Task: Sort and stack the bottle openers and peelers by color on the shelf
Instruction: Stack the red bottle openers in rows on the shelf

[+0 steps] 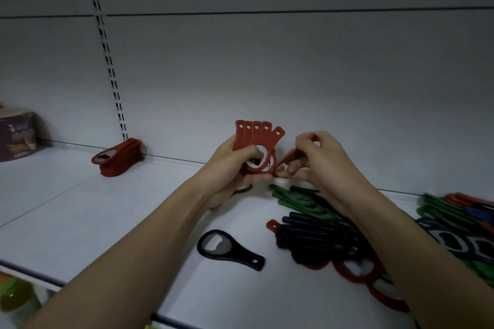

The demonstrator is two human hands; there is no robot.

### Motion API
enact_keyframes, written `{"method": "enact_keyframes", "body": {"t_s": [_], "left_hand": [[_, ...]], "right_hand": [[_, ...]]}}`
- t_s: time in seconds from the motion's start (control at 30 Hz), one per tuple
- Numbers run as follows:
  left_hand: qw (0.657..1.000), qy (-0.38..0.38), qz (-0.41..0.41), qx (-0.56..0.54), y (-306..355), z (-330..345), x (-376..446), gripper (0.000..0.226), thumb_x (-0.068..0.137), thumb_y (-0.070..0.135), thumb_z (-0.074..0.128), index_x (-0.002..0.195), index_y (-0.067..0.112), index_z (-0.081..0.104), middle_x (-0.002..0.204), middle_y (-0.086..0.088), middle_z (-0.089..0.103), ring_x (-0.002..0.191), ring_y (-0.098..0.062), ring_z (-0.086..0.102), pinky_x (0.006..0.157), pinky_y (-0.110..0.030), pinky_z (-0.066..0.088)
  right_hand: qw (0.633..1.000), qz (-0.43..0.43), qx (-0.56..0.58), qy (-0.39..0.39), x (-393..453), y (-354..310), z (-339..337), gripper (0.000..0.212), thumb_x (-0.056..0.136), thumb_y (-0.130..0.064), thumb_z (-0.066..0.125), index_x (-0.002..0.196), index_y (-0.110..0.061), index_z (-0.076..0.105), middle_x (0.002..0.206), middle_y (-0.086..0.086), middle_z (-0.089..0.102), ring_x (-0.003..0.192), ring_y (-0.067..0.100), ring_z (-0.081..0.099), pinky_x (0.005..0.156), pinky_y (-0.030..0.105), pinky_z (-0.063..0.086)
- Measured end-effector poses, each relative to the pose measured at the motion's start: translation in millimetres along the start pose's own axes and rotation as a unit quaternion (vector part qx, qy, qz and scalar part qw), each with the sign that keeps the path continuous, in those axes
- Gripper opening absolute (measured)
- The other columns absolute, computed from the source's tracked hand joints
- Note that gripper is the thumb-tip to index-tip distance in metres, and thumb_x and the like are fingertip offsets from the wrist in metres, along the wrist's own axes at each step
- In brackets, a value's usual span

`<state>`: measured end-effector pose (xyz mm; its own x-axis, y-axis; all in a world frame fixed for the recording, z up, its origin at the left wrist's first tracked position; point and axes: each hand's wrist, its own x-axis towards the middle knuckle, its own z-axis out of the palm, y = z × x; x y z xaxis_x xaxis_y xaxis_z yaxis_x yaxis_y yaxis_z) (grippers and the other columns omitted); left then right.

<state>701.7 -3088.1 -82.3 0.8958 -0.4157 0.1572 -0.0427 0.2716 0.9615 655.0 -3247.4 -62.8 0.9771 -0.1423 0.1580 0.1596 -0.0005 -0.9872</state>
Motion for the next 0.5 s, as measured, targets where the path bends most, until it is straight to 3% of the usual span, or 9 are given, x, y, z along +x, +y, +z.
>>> {"method": "enact_keyframes", "body": {"t_s": [0.07,0.17,0.27,0.37,0.43,0.5], "left_hand": [[1.0,-0.002,-0.005,0.001,0.1,-0.5,0.1,0.035,0.091,-0.005,0.05,0.12,0.013,0.058,0.098,-0.008,0.073,0.084,-0.022,0.072,0.06,-0.027,0.057],[0.999,-0.036,-0.031,0.004,-2.0,1.0,-0.6,0.032,0.095,0.007,0.052,0.124,0.02,0.058,0.11,-0.012,0.071,0.094,-0.028,0.071,0.064,-0.032,0.058],[0.994,-0.1,-0.043,0.011,-2.2,4.5,-4.2,0.033,0.098,0.025,0.057,0.131,0.02,0.054,0.107,-0.011,0.071,0.091,-0.025,0.071,0.062,-0.028,0.058],[0.994,-0.097,-0.039,0.013,-3.0,4.5,-4.4,0.034,0.096,0.011,0.059,0.129,0.019,0.052,0.1,-0.008,0.07,0.086,-0.023,0.071,0.055,-0.023,0.054],[0.995,-0.082,-0.047,0.027,-3.7,3.1,-3.2,0.032,0.096,0.006,0.056,0.125,0.019,0.052,0.104,-0.011,0.069,0.089,-0.027,0.069,0.053,-0.022,0.051],[0.997,-0.054,-0.054,0.024,-2.5,2.2,-2.8,0.027,0.096,0.005,0.052,0.119,0.017,0.055,0.105,-0.013,0.068,0.084,-0.024,0.069,0.053,-0.023,0.051]], "right_hand": [[0.996,-0.044,-0.08,0.014,-3.7,-0.9,-2.8,0.016,0.101,-0.02,0.052,0.107,-0.005,0.055,0.069,0.016,0.064,0.052,0.021,0.062,0.06,0.033,0.061],[0.987,-0.08,-0.138,0.017,-4.2,-0.1,-5.4,0.015,0.097,-0.022,0.06,0.098,-0.007,0.064,0.065,0.009,0.061,0.046,0.01,0.053,0.044,0.021,0.046],[0.989,-0.082,-0.12,0.012,-5.1,1.4,-1.5,0.015,0.091,-0.016,0.068,0.104,-0.01,0.062,0.086,0.008,0.065,0.052,0.012,0.061,0.052,0.023,0.053],[0.989,-0.069,-0.13,0.029,-5.2,3.7,2.1,0.044,0.089,-0.01,0.07,0.122,-0.018,0.043,0.104,0.003,0.054,0.059,0.016,0.071,0.068,0.033,0.061],[0.983,-0.07,-0.159,0.051,-5.0,1.9,1.0,0.044,0.091,-0.012,0.067,0.123,-0.022,0.037,0.105,0.001,0.052,0.06,0.018,0.072,0.067,0.032,0.061],[0.97,-0.067,-0.224,0.068,-5.5,-0.7,-2.0,0.031,0.093,-0.021,0.064,0.116,-0.02,0.042,0.099,0.002,0.057,0.059,0.017,0.067,0.058,0.029,0.056]]}}
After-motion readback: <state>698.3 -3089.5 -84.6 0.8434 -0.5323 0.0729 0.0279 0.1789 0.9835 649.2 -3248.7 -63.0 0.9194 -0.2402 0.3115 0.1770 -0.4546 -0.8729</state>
